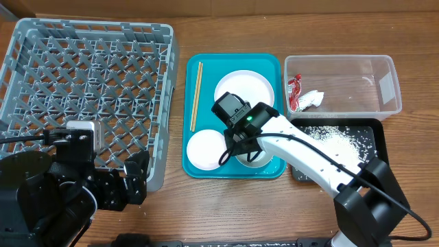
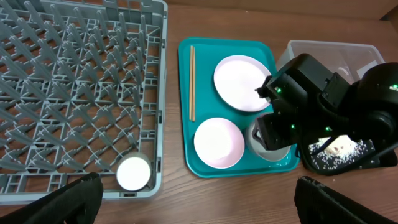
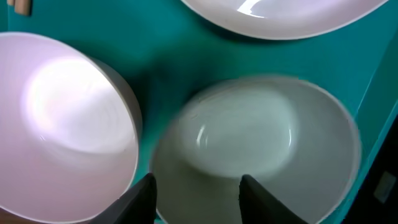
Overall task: Sort waste into correct bins and load items into the dishwasher
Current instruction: 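Set the empty grey bowl back on the teal tray, right gripper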
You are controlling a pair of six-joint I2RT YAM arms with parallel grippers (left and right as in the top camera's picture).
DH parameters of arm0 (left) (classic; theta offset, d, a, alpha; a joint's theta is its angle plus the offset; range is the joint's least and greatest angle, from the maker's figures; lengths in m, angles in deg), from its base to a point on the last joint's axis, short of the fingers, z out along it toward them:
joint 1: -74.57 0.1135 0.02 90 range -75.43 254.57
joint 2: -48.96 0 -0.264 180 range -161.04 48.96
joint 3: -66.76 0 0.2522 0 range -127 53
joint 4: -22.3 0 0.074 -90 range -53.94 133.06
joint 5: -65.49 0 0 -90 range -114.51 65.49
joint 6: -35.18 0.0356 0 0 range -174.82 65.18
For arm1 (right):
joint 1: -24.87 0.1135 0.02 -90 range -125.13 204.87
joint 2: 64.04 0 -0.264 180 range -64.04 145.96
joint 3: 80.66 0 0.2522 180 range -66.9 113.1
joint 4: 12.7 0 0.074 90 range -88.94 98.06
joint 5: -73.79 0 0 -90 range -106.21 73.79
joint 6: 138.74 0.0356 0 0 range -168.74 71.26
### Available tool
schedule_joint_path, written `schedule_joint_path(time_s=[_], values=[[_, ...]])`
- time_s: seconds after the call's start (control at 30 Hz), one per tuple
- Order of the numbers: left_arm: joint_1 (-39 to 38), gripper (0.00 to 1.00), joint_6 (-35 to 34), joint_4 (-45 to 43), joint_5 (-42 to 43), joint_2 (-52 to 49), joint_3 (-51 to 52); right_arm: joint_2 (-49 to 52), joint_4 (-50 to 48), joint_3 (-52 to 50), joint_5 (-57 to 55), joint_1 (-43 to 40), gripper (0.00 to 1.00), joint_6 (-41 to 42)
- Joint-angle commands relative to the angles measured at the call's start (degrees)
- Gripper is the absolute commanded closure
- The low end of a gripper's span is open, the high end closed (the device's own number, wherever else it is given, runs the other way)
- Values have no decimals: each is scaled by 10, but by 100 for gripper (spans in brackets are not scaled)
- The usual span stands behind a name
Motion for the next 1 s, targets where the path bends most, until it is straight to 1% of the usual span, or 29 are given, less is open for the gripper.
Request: schedule_joint_path(time_s=[0.0, 0.23, 0.27, 0.3, 0.43, 0.5, 0.8, 0.9, 0.97], values=[[-3, 0, 9, -3, 0, -1, -1, -47, 5, 2, -8, -1, 53, 10], [-3, 0, 9, -3, 0, -1, -1, -194, 4, 10, -10, 0, 51, 2], [-3, 0, 9, -3, 0, -1, -1, -219, 5, 13, -10, 0, 46, 1], [-3, 0, 9, -3, 0, -1, -1, -257, 3, 13, -10, -1, 0, 1], [-3, 0, 9, -3, 0, -1, -1, -328, 5, 13, -11, 0, 0, 0], [-3, 0, 9, -3, 0, -1, -1, -350, 13, 13, -35, -2, 0, -17], [-3, 0, 9, -3, 0, -1, -1, -473, 65, 13, -184, -27, 0, -23], [-3, 0, 9, -3, 0, -1, -1, -520, 69, 11, -228, -27, 0, -24], [-3, 0, 9, -3, 0, -1, -1, -551, 57, 3, -258, -32, 0, -45]])
